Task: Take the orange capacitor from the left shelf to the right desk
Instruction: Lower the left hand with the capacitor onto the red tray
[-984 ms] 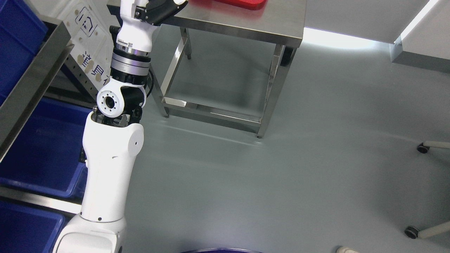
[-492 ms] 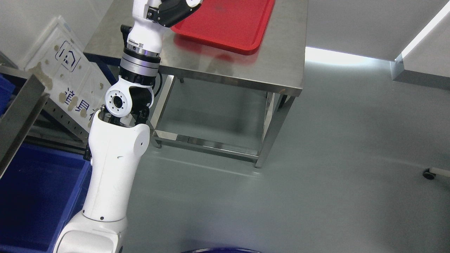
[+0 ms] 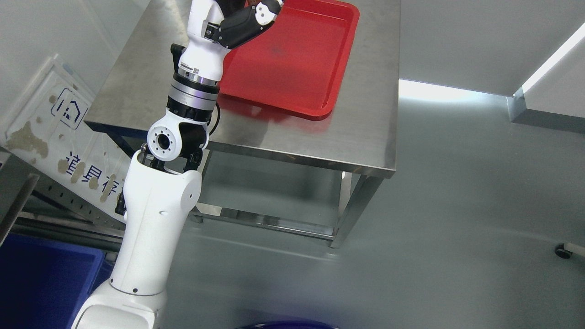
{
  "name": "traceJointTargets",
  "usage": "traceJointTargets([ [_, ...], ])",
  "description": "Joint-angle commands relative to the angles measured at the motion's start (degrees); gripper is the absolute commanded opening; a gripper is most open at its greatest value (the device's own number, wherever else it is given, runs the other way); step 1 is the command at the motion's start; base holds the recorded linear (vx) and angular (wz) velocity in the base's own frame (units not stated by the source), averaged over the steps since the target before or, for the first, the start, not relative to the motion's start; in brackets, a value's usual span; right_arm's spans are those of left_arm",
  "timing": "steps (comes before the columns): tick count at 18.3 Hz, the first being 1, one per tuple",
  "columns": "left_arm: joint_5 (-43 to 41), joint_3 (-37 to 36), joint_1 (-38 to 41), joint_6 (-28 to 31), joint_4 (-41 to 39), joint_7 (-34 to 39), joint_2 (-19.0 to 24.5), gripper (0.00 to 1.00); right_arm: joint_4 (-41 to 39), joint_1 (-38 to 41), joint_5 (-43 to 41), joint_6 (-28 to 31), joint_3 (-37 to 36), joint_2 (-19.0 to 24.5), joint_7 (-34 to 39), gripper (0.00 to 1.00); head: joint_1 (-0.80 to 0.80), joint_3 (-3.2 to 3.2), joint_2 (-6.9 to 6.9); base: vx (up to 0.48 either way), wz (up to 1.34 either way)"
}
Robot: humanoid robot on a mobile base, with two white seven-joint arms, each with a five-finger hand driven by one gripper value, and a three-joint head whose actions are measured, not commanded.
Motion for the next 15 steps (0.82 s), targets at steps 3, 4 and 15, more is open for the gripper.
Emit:
traceJointTargets([
  [3, -0.6, -5.2, 4.4, 7.1, 0.0, -0.3, 1.0, 0.01, -1.9, 0.1, 0.0, 0.0, -0.6, -1.0, 0.0, 1.0, 0.0, 0.0, 0.0, 0.216, -0.03],
  [4, -1.0, -6.1, 4.6, 8.3, 0.0, -0.3, 1.0, 0.01, -1.9, 0.1, 0.0, -0.1, -0.6, -1.0, 0.0, 1.0, 0.0, 0.0, 0.0, 0.197, -0.04],
  [15, -12.7, -7.8, 1.9, 10.4, 18.0, 0.5, 1.0, 0.04, -1.9, 0.1, 0.0, 0.0, -0.6, -1.0, 0.0, 1.0, 0.0, 0.0, 0.0, 0.107, -0.01],
])
